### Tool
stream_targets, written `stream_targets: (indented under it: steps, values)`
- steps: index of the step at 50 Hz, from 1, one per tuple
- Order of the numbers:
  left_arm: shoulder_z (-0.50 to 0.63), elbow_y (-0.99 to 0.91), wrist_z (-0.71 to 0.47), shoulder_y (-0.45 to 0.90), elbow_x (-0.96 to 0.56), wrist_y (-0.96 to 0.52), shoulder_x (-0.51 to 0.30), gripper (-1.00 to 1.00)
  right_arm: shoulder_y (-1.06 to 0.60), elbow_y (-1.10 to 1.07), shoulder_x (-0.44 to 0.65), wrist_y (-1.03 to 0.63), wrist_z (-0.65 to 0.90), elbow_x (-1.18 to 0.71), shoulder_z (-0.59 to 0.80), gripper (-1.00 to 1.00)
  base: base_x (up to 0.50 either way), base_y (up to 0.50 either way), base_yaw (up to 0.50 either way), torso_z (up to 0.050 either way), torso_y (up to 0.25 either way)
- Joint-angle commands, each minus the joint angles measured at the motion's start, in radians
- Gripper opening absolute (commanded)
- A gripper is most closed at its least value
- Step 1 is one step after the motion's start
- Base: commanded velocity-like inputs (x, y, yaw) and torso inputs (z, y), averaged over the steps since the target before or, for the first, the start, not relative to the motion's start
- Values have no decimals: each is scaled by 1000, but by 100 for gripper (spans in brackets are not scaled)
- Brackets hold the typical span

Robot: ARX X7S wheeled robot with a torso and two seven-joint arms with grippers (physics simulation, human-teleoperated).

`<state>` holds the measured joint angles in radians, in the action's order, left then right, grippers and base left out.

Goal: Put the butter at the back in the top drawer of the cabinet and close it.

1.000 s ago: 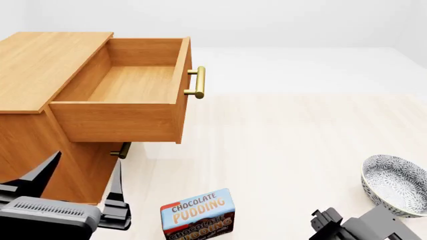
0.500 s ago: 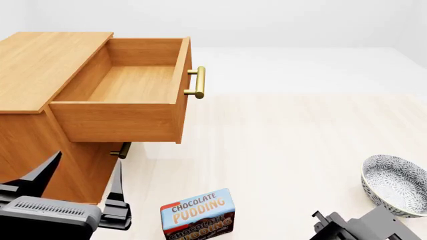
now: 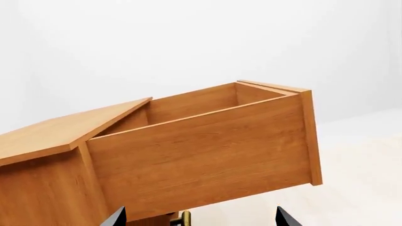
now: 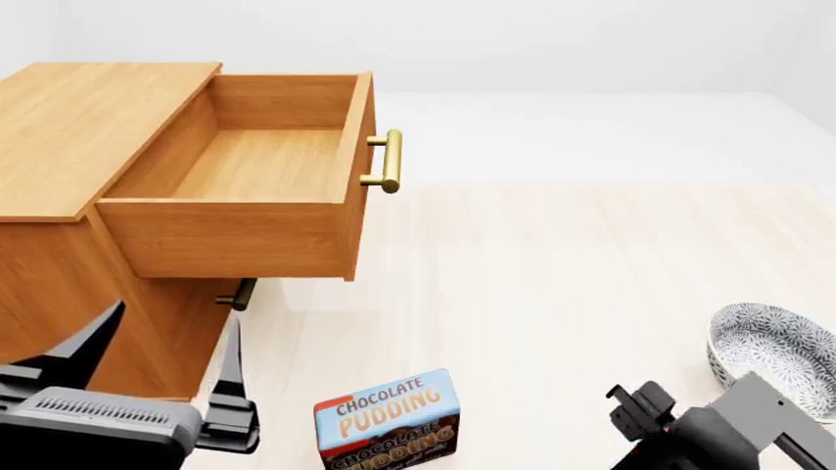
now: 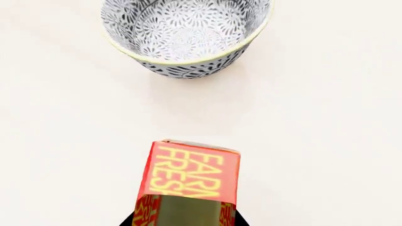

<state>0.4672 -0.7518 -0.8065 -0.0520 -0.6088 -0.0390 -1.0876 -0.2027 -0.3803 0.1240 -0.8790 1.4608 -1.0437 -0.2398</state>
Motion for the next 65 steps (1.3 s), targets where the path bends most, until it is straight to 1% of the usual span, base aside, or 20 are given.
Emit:
stream_targets:
  steps: [1, 6, 9, 13, 16, 18, 20, 27, 32, 41, 48, 55, 59, 63, 65]
  values:
    - [6, 4, 2, -6, 9, 6, 9, 100, -9, -213, 56, -26, -64, -46, 38, -100, 0, 0, 0, 0, 0]
    - [12, -2, 0, -11, 19, 5, 13, 100, -23, -327, 85, -22, -109, -105, 38, -100, 0, 0, 0, 0, 0]
    - [12, -14, -5, -12, 23, 3, 10, 100, -55, -384, 105, -26, -121, -181, 25, -100, 0, 0, 0, 0, 0]
    - [9, -29, -11, -12, 25, 2, 6, 100, -152, -429, 152, -54, -58, -328, 7, -100, 0, 0, 0, 4, 3]
    - [7, -37, -16, -16, 28, 4, 2, 100, -223, -460, 182, -47, -96, -410, 5, -100, 0, 0, 1, 0, 0]
    - [6, -42, -20, -18, 33, 5, 1, 100, -266, -456, 197, -48, -89, -467, 13, -100, 0, 0, 0, 0, 0]
    - [3, -49, -26, -19, 36, 7, 0, 100, -320, -433, 212, -51, -53, -534, 29, -100, 0, 0, 0, 0, 0]
    - [9, -70, -32, 1, 44, -19, 9, 100, -460, -381, 240, -47, 55, -681, 87, -100, 0, 0, 0, 0, 1]
    - [18, -79, -48, 17, 80, -42, 29, 100, -516, -374, 248, -32, 101, -736, 138, -100, 0, 0, 0, 0, 2]
    - [84, -146, -79, 91, 208, -184, 95, 100, -630, -361, 351, 141, 107, -767, 323, -100, 0, 0, 0, 0, 0]
    - [203, -221, -73, 208, 361, -397, 186, 100, -712, -342, 394, 226, 106, -779, 433, -100, 0, 0, 0, 1, 1]
    - [345, -280, -52, 301, 513, -553, 279, 100, -783, -367, 447, 341, 108, -798, 555, -100, 0, 0, 0, 0, 1]
    - [465, -294, -33, 357, 644, -635, 340, 100, -841, -395, 481, 434, 108, -813, 649, -100, 0, 0, 0, 0, 0]
    - [584, -294, 27, 394, 831, -731, 422, 100, -898, -428, 507, 521, 108, -823, 741, -100, 0, 0, 0, 0, 3]
    - [626, -288, 44, 410, 879, -761, 454, 100, -923, -443, 517, 559, 108, -824, 785, -100, 0, 0, 0, 0, 0]
